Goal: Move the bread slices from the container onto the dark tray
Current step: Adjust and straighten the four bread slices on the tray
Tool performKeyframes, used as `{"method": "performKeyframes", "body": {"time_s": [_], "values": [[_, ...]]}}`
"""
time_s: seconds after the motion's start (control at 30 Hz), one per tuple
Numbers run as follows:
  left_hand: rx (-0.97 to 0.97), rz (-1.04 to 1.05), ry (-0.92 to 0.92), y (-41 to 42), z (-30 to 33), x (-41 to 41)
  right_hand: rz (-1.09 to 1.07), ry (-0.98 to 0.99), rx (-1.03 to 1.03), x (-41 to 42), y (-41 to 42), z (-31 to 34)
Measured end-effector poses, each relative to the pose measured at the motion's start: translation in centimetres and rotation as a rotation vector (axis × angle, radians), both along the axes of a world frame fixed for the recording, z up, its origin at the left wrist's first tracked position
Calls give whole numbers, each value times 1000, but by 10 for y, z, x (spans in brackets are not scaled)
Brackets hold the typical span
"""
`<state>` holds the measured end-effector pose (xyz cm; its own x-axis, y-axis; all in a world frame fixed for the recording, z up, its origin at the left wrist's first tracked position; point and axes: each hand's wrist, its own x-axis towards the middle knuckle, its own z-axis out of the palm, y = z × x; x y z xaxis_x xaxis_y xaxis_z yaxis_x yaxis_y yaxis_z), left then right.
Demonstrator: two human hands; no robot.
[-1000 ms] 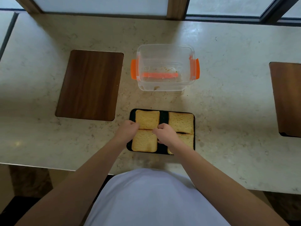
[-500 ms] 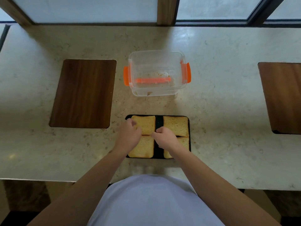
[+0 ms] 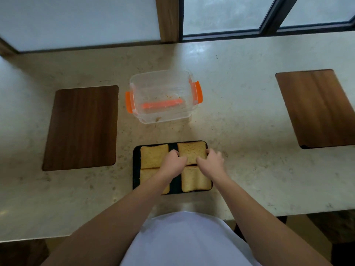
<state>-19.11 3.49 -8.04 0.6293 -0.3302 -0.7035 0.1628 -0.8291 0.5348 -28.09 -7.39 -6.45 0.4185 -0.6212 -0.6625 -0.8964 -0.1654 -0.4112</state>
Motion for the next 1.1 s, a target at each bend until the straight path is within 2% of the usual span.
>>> {"method": "performKeyframes", "body": {"time_s": [0.37, 0.57, 1.1], "values": [[17, 86, 65, -6, 4, 0, -29, -15, 27, 4, 1, 4], [23, 54, 30, -6, 6, 2, -1, 10, 28, 7, 4, 5], [35, 64, 112, 4, 8, 13, 28, 20, 40, 12, 9, 6]]}}
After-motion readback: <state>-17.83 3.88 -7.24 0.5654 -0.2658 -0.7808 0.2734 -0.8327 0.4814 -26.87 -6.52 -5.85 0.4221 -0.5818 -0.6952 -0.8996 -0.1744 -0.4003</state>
